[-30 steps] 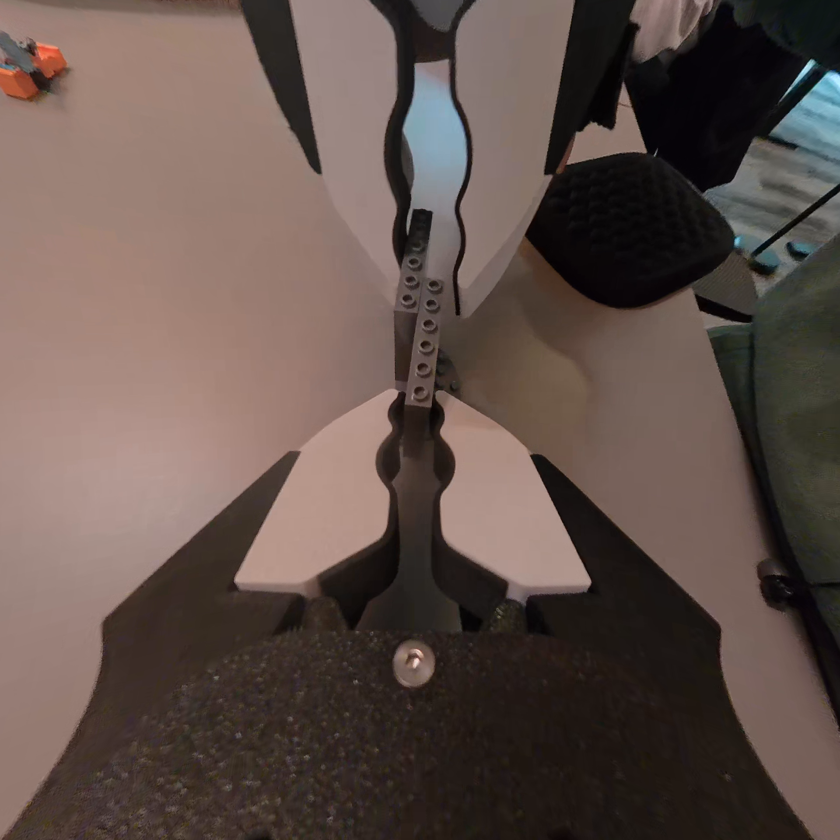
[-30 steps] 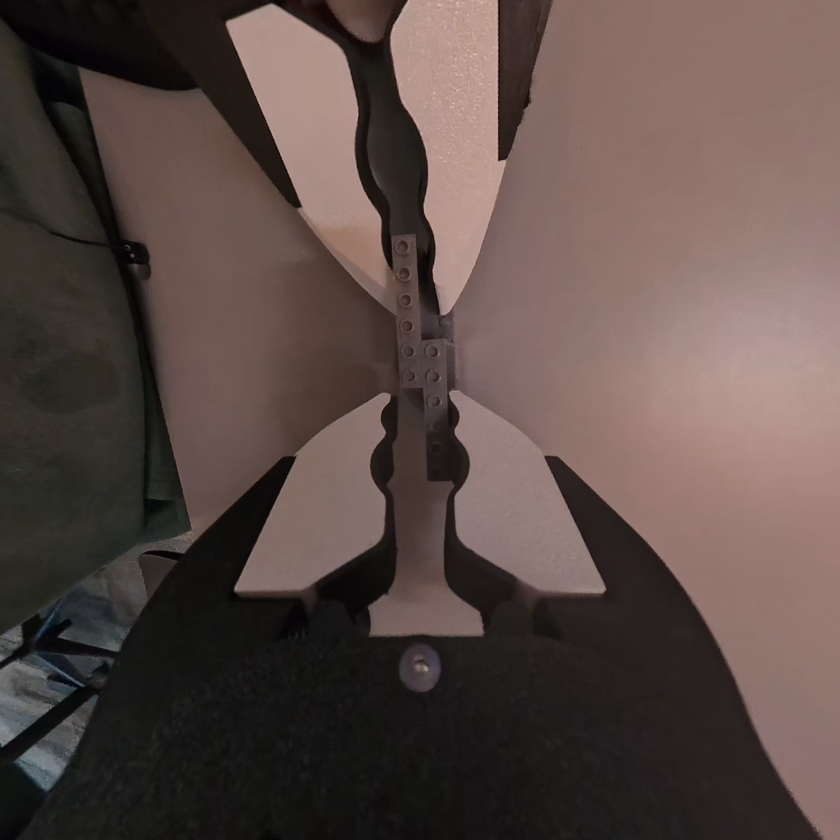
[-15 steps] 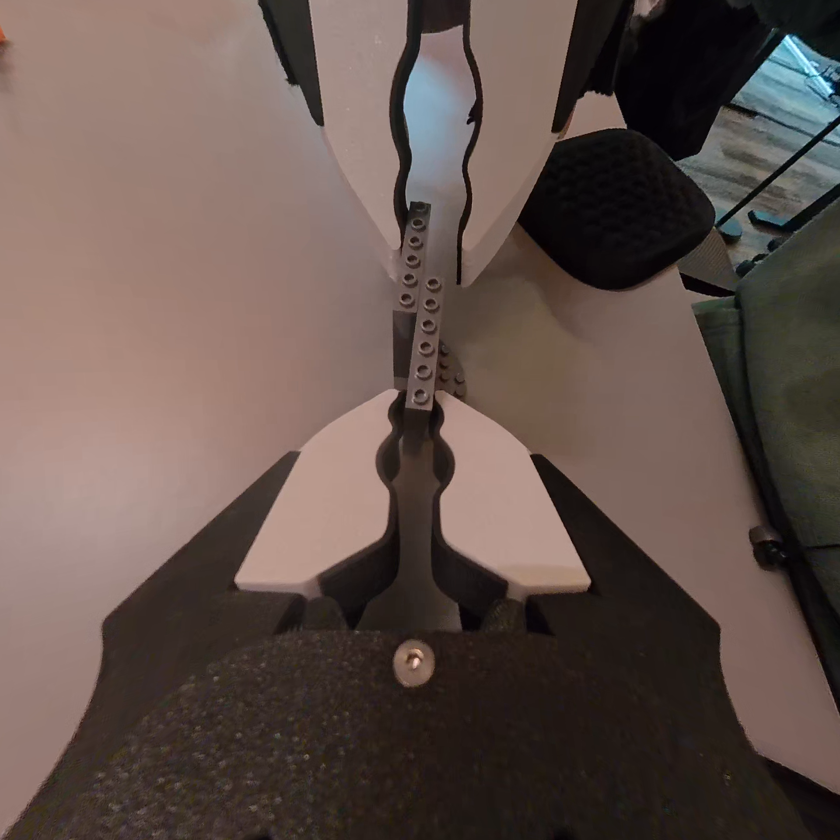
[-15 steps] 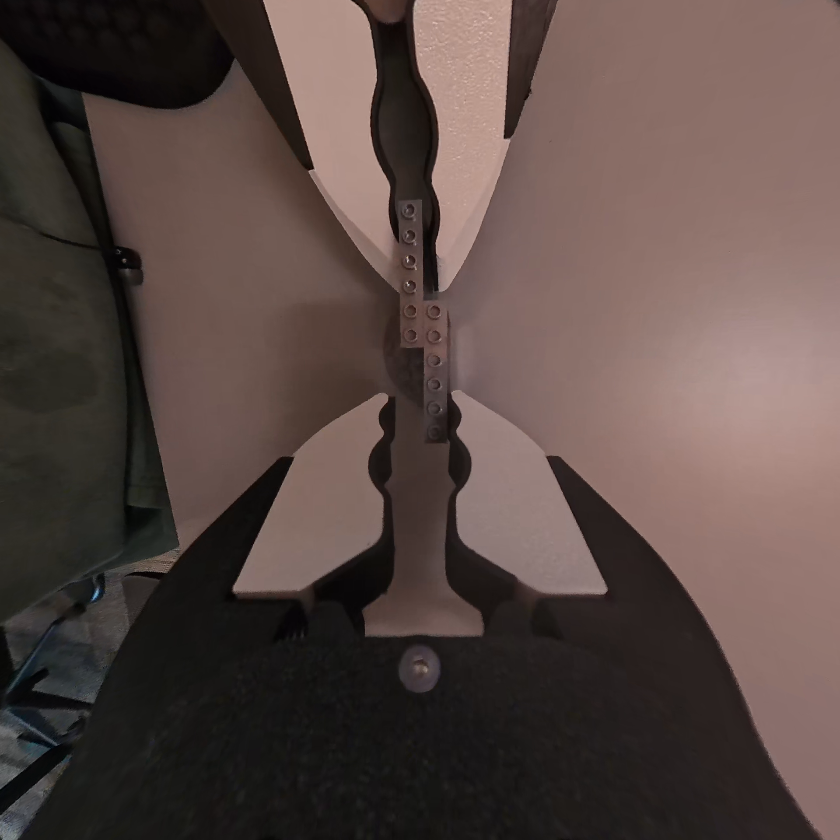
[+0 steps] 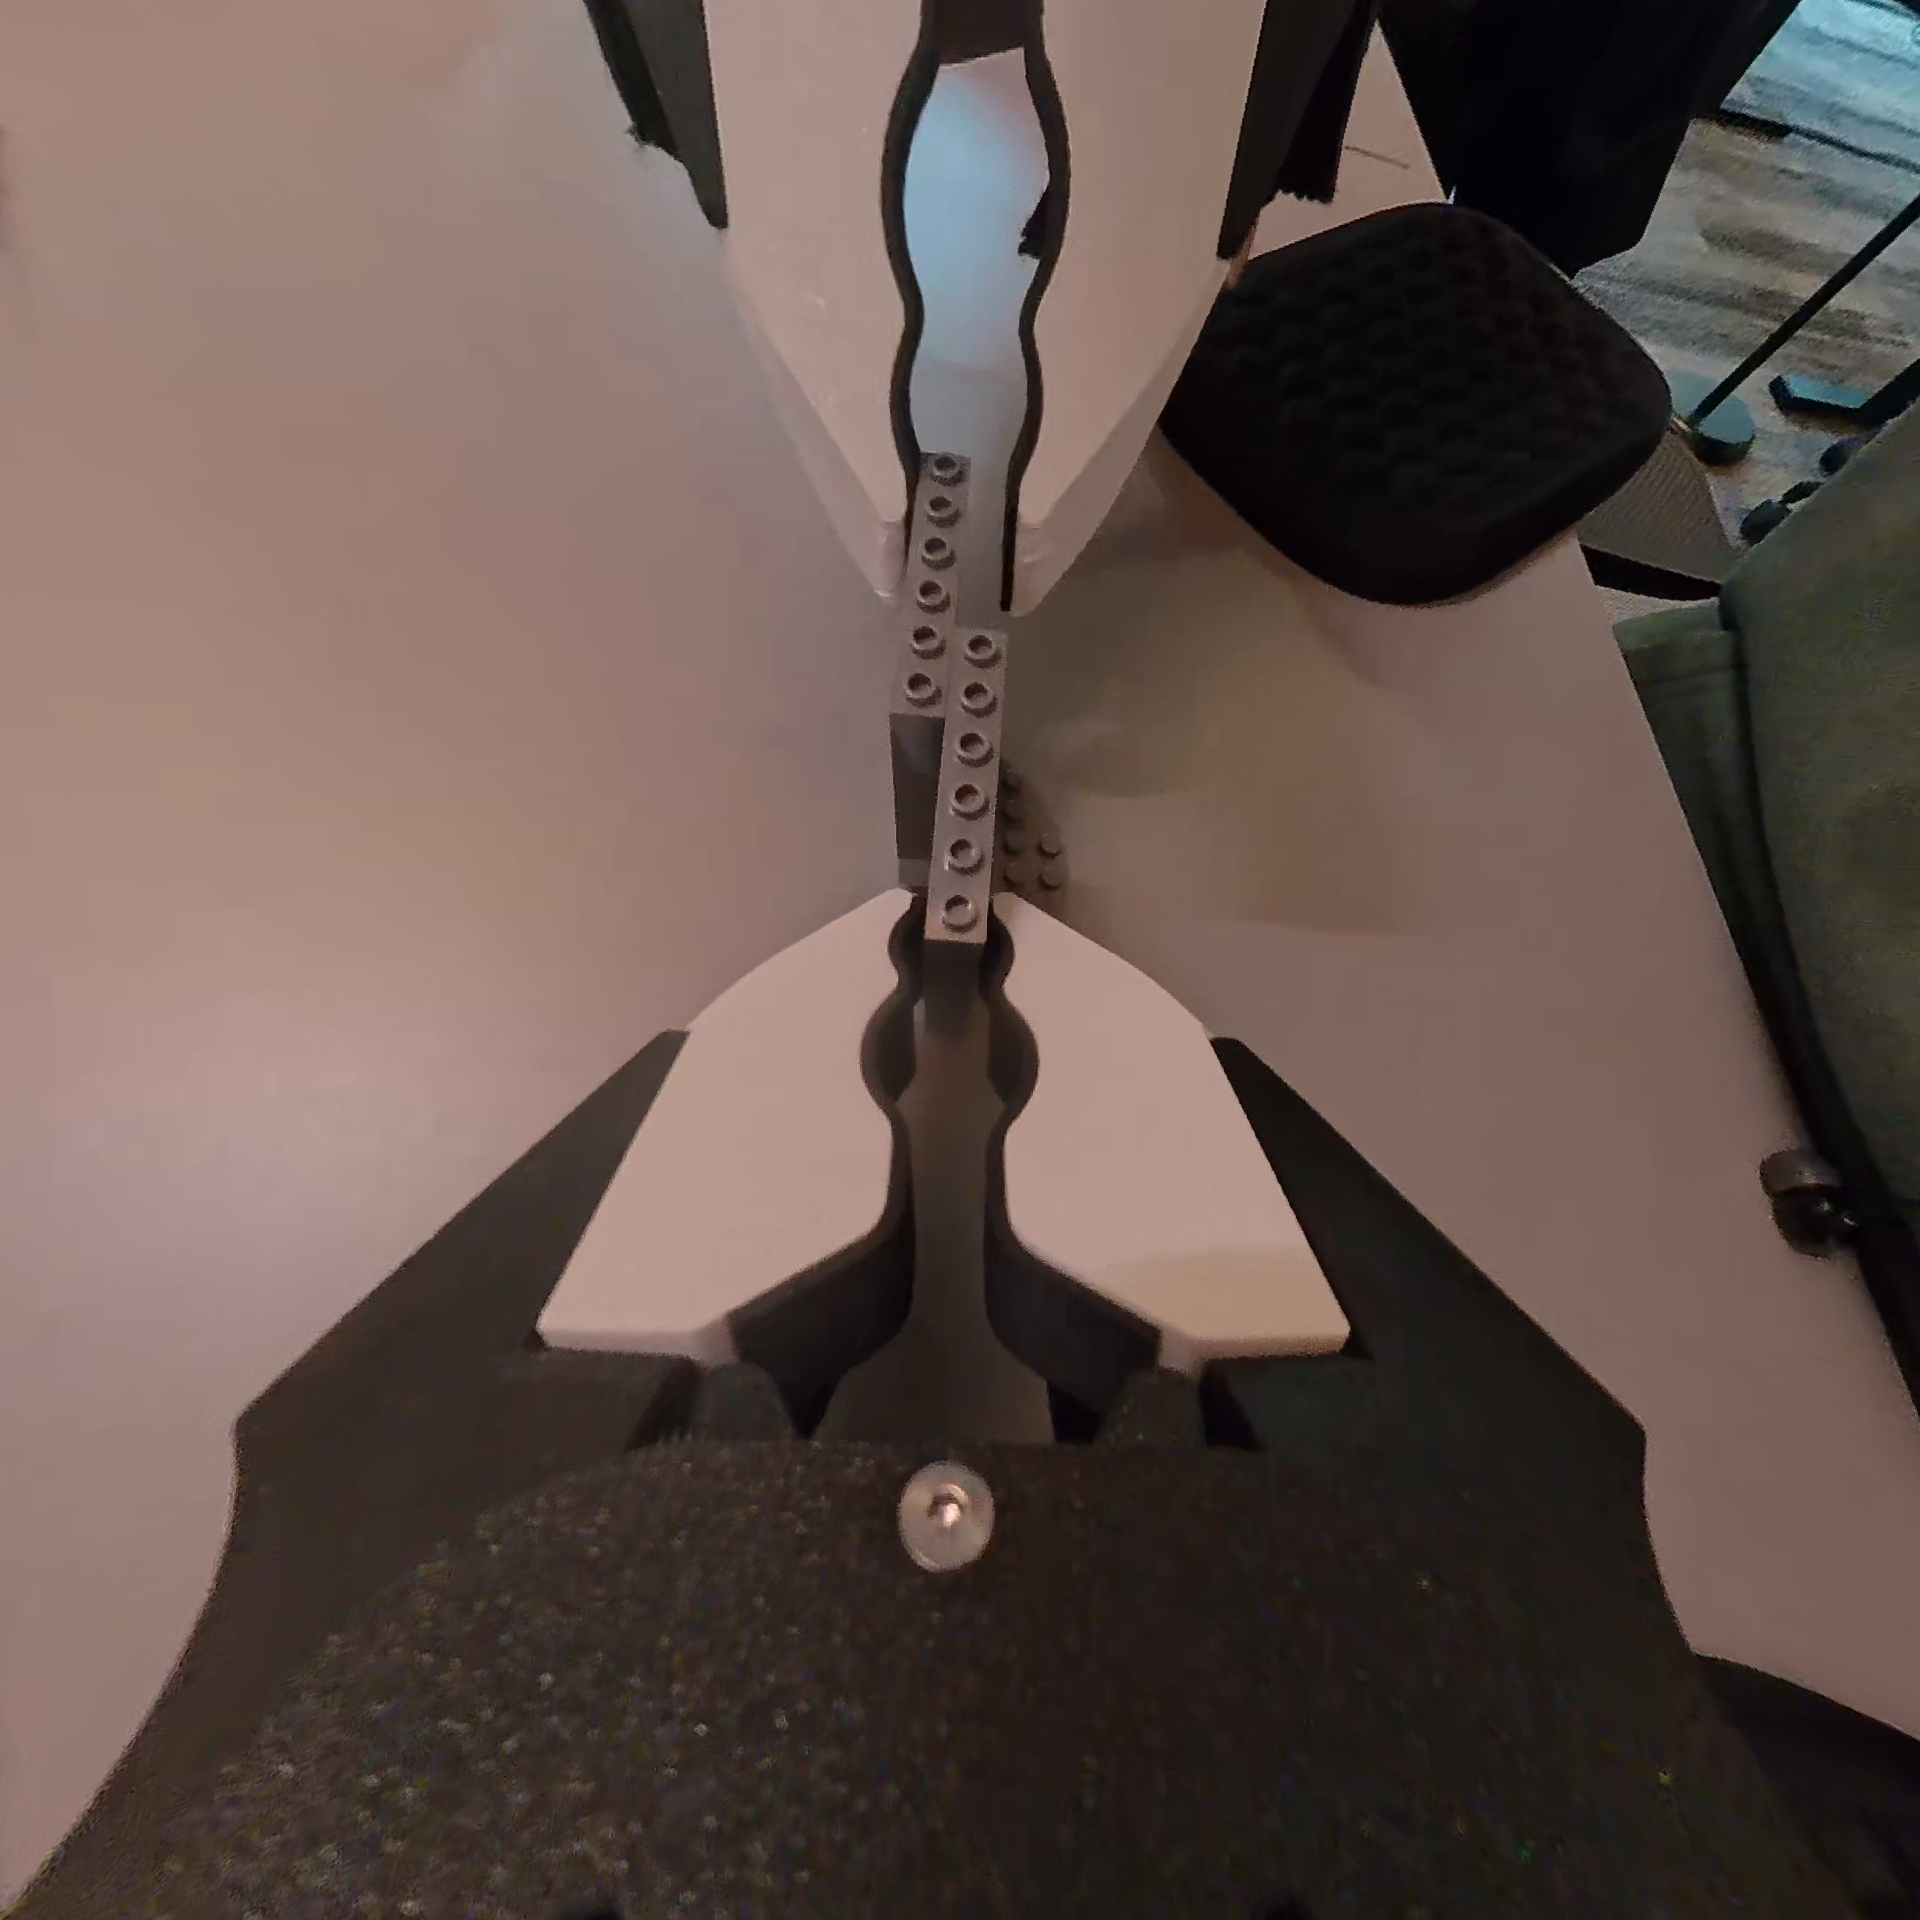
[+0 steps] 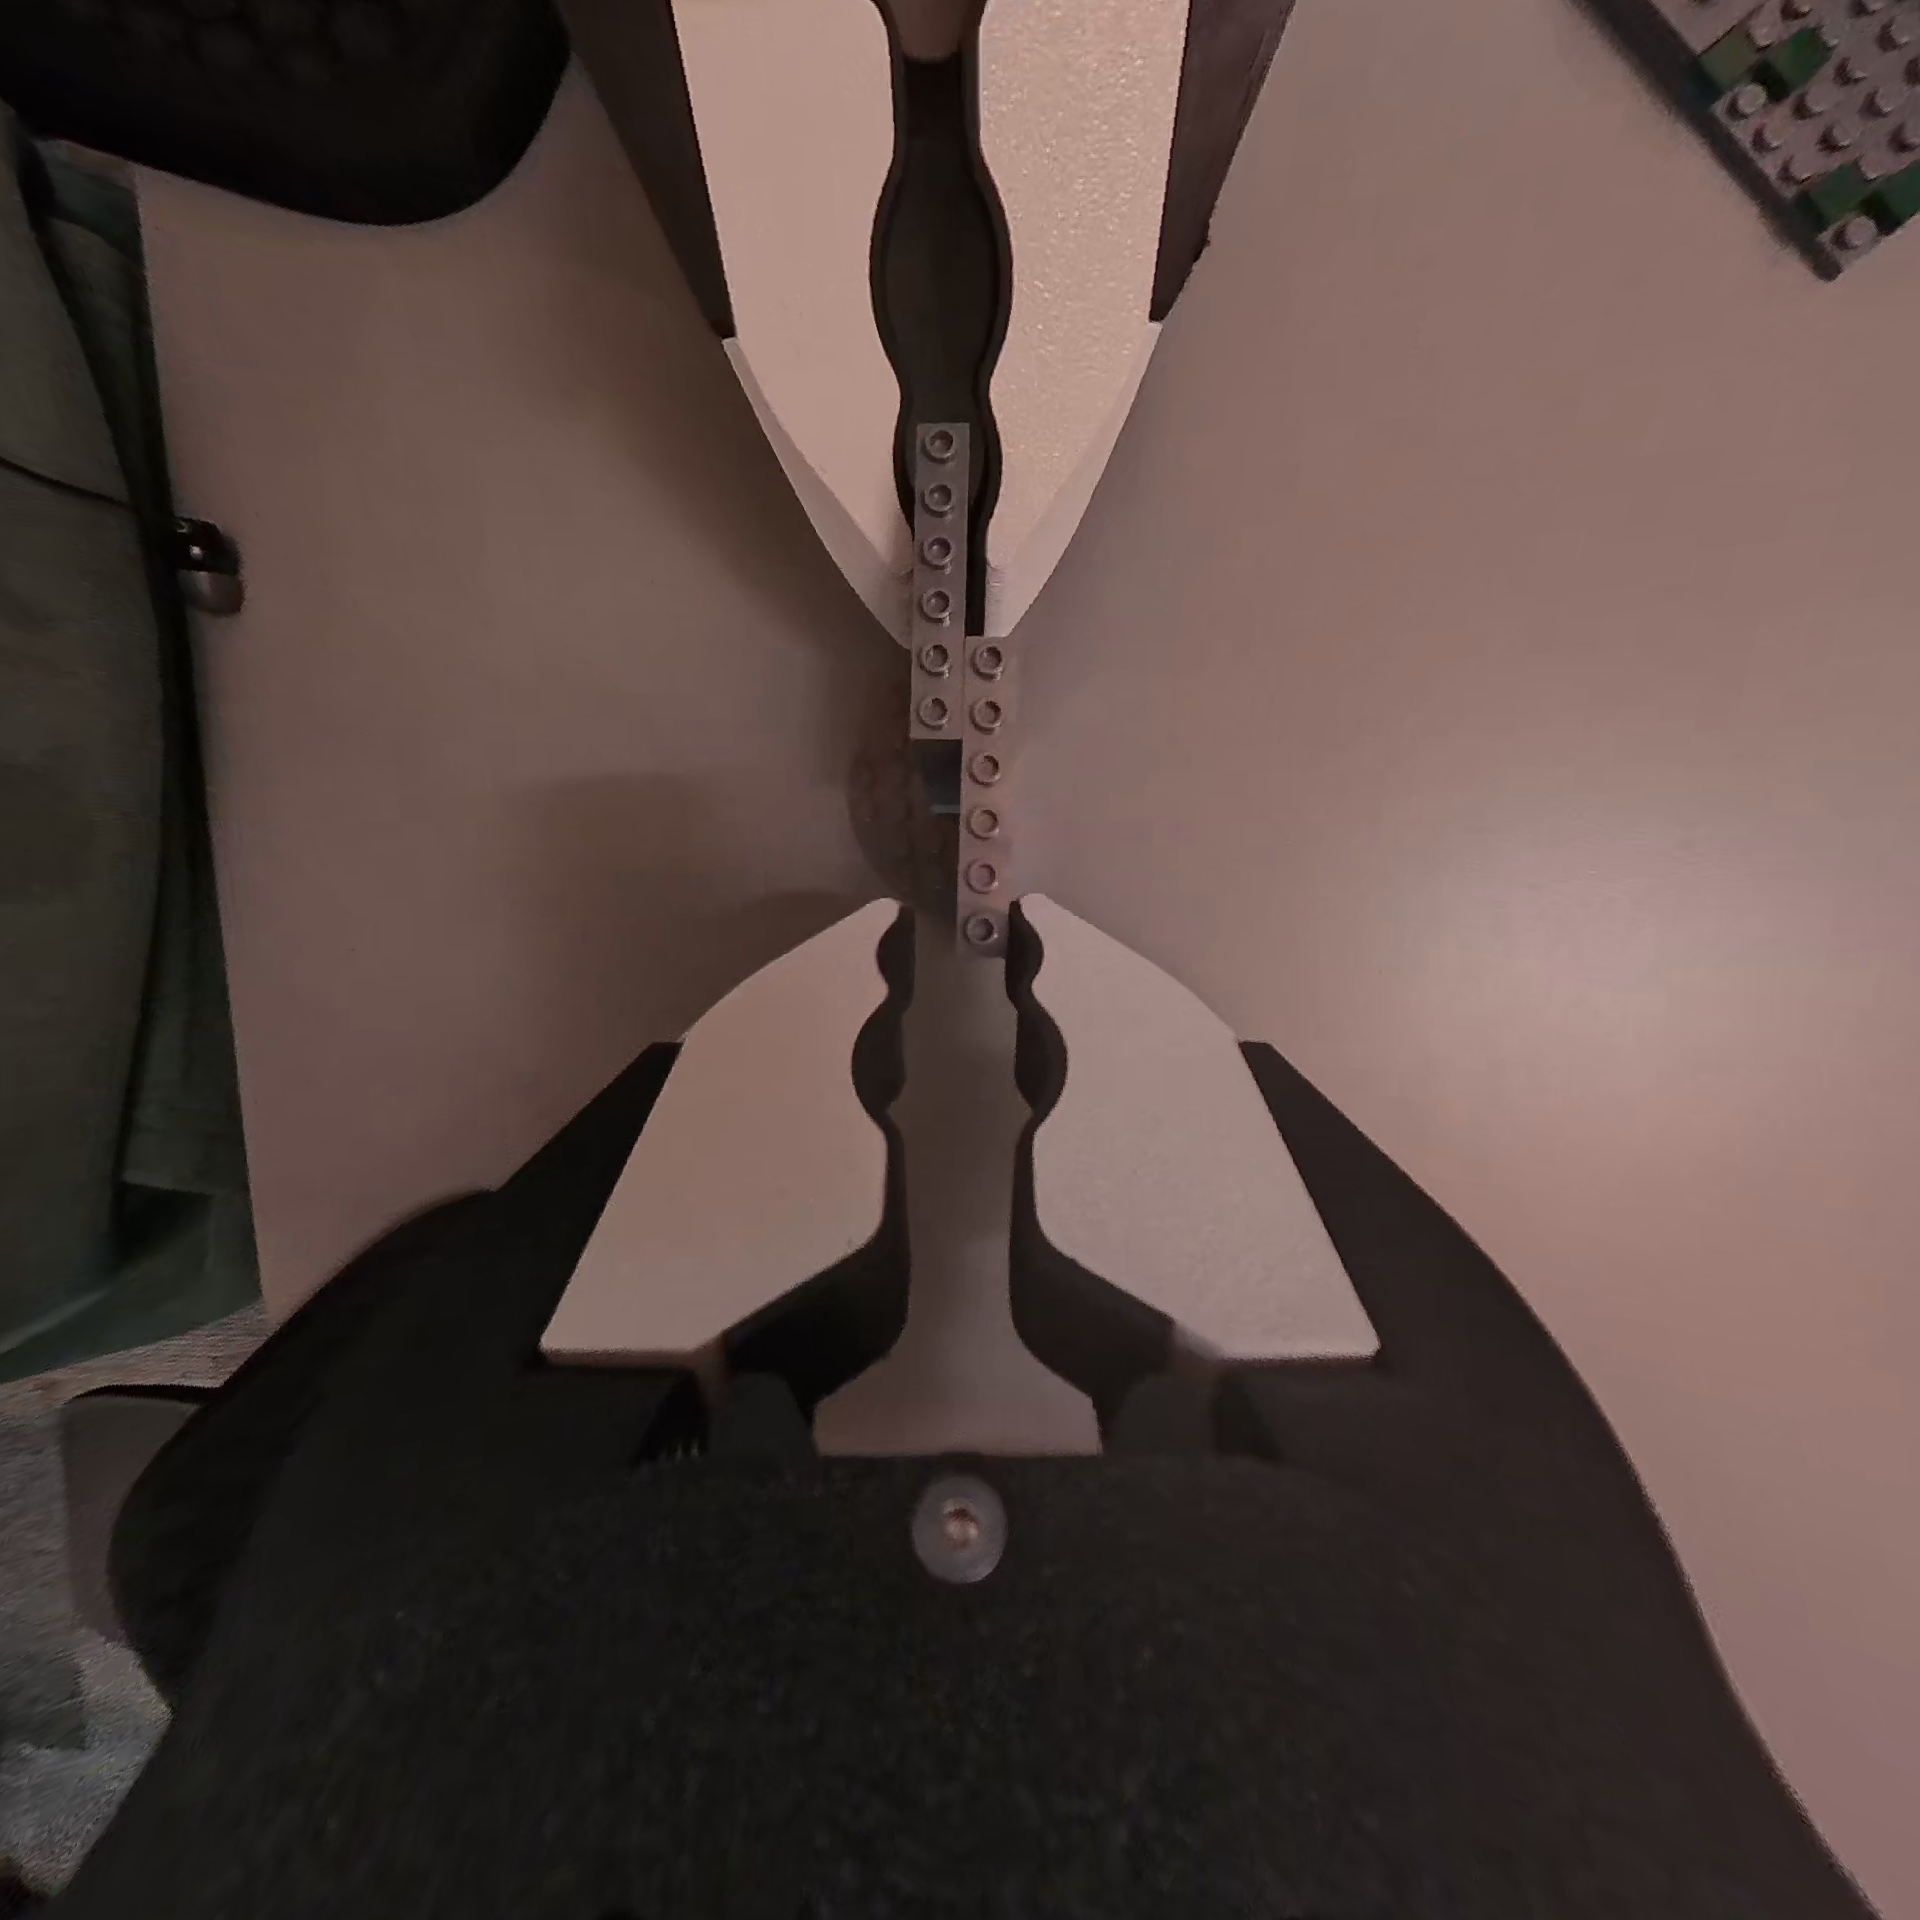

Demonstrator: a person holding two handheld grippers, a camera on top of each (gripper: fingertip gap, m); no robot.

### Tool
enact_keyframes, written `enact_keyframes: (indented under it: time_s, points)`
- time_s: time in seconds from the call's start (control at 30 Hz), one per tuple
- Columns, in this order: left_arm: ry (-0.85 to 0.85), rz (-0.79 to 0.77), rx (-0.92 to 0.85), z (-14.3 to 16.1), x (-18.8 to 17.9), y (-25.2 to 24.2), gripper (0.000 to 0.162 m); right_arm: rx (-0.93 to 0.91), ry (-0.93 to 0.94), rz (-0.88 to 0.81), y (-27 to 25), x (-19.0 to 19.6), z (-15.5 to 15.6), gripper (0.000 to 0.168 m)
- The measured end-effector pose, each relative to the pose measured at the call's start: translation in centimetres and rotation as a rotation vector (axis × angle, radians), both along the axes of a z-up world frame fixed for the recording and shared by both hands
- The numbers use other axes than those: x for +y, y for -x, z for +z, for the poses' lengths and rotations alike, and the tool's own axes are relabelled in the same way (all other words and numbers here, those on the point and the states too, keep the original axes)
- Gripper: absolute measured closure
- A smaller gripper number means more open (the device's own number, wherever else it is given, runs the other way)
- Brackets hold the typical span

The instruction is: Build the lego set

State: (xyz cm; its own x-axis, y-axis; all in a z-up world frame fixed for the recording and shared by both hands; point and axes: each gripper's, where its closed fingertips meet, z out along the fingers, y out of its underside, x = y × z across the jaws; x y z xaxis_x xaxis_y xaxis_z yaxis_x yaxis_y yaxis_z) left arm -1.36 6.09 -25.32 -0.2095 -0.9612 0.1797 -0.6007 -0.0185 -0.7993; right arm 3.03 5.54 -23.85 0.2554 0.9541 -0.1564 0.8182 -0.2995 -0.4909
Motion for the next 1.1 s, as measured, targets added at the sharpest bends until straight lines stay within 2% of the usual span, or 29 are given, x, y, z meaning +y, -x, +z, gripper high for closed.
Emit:
enact_keyframes:
  time_s: [0.13,0.8,1.1]
  points:
    - [0.002,0.001,-0.001,0.0,0.1,0.0,0.153,-0.002,-0.026,-0.003,0.0,0.1,0.0,0.160]
    - [-0.021,0.024,0.076,-0.4,-0.4,-0.4,0.154,-0.016,-0.042,0.008,-0.6,0.4,-0.8,0.160]
    - [-0.016,0.008,0.112,-0.5,-0.8,-0.3,0.155,-0.032,-0.055,0.101,0.3,0.0,0.4,0.144]
